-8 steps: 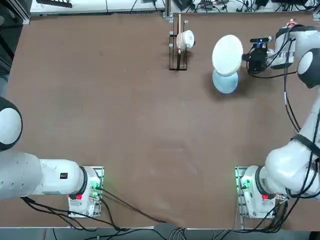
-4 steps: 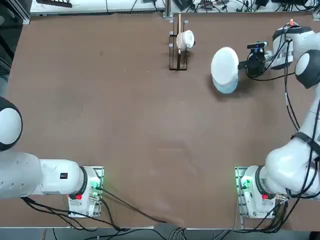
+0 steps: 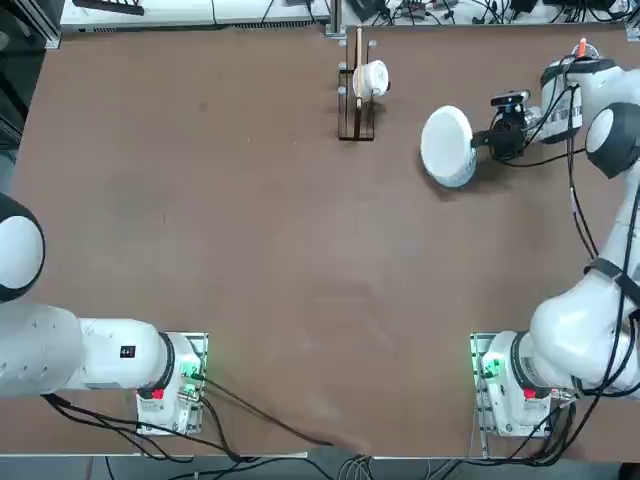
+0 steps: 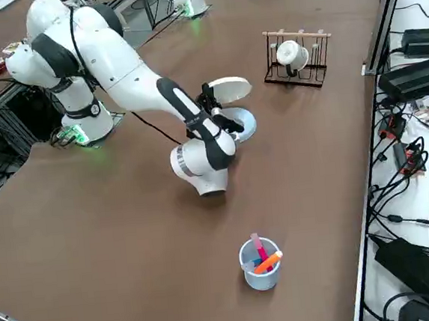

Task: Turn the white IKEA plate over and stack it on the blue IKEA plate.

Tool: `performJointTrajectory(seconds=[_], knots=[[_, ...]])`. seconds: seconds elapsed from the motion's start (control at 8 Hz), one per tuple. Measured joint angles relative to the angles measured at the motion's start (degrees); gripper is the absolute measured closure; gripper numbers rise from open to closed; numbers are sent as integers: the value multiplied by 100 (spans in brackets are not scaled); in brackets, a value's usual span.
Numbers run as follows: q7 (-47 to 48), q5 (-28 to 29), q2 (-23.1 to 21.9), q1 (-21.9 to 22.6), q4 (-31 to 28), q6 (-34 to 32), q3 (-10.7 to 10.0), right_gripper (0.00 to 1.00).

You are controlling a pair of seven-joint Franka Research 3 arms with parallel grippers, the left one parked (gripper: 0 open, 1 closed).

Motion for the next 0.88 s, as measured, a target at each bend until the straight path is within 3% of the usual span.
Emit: performJointTrajectory(seconds=[0.5, 0.88], knots=[[-1, -146, 24, -3, 122, 192, -59, 94], [-4, -261, 23, -11, 268, 253, -118, 73]])
